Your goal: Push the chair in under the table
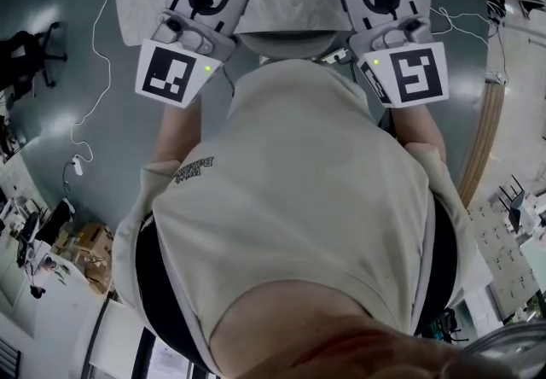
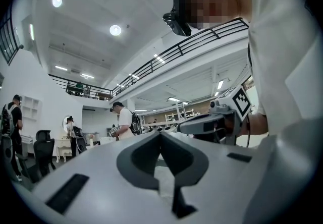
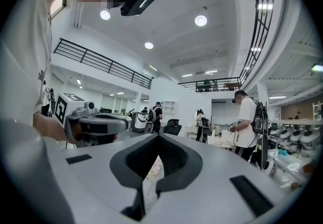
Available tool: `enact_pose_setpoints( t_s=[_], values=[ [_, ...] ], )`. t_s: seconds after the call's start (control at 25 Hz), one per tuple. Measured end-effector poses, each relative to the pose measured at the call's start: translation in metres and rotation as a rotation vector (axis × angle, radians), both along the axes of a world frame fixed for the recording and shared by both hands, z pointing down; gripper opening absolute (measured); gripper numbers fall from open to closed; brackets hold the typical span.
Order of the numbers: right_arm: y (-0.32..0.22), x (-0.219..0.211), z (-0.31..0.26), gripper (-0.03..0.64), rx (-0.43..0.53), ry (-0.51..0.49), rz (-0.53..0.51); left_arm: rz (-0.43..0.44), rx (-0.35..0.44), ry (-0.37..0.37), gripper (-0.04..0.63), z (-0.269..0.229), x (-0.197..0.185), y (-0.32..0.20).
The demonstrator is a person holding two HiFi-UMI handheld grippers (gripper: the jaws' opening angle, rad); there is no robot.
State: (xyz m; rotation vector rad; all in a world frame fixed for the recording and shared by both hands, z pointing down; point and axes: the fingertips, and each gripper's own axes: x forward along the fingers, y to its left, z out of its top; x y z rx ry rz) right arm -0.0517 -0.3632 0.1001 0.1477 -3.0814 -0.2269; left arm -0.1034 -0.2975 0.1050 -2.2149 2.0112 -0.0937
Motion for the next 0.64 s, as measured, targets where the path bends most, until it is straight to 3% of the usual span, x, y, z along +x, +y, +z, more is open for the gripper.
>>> enact_pose_setpoints(
  t_s=[0.16,0.64],
  values=[
    [-0.003,0.002,0.004,0.009,0.018,0.019,0.007,0.019,-0.006,0.036,0.011,0.004,0.002,0.0],
    [0.003,0.0,0.013,0.009,0.011,0.038,0.0,-0.001,-0.035,0.029,0.011,0.015,-0.002,0.004]
  ],
)
